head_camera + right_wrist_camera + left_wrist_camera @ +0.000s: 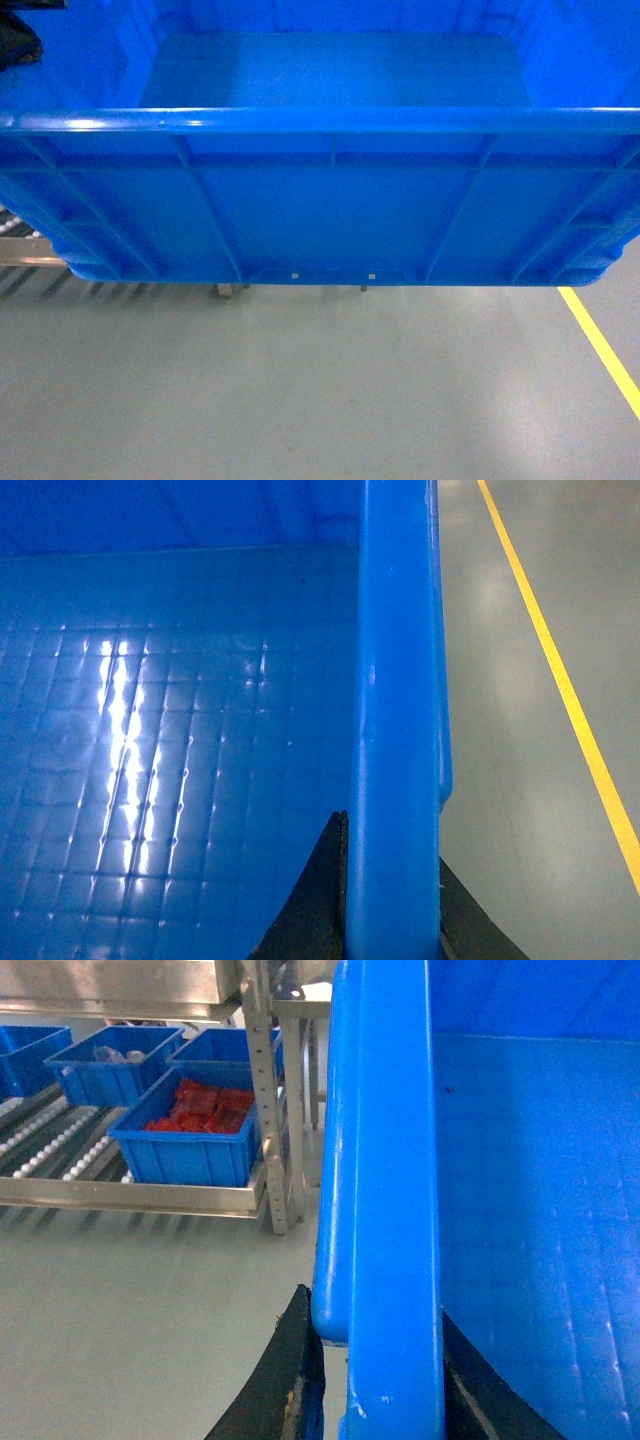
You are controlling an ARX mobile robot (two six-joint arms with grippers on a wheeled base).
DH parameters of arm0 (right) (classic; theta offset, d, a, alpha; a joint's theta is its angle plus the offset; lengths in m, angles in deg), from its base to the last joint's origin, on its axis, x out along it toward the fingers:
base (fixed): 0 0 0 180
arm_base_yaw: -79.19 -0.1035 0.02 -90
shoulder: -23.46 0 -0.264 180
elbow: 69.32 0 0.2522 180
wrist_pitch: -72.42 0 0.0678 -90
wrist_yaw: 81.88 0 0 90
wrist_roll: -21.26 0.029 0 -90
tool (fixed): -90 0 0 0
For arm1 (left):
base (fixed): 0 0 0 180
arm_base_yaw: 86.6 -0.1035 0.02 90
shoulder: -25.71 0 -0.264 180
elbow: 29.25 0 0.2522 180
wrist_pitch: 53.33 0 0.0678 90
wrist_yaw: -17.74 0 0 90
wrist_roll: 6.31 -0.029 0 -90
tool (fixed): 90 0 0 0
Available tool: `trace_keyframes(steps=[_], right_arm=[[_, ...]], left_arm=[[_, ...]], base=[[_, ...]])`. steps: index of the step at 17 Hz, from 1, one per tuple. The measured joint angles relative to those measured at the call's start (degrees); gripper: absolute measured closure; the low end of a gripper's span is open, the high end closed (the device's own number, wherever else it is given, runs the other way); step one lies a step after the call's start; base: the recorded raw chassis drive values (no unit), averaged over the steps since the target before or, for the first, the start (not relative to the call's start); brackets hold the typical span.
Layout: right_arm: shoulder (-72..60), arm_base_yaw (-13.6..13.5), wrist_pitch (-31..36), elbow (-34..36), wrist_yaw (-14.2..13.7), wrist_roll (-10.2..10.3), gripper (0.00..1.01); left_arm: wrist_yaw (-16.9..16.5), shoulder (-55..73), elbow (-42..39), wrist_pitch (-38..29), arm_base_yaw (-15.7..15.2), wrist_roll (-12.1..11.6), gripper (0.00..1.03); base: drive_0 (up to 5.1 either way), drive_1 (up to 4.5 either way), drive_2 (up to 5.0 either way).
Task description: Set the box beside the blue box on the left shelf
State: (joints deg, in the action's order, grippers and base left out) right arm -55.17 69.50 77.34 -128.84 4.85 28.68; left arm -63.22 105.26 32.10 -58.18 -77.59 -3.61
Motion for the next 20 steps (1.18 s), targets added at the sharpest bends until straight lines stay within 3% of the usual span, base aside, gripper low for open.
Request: trace_keyframes(steps=[20], right_arm=[[-0.07,0.0,-0.31,0.0,0.0,0.02,0.93]], left_arm=[[-0.04,0.13,0.0,0.22,0.0,-0.02,0.86]], base=[[-0.1,4.14,-4.4]])
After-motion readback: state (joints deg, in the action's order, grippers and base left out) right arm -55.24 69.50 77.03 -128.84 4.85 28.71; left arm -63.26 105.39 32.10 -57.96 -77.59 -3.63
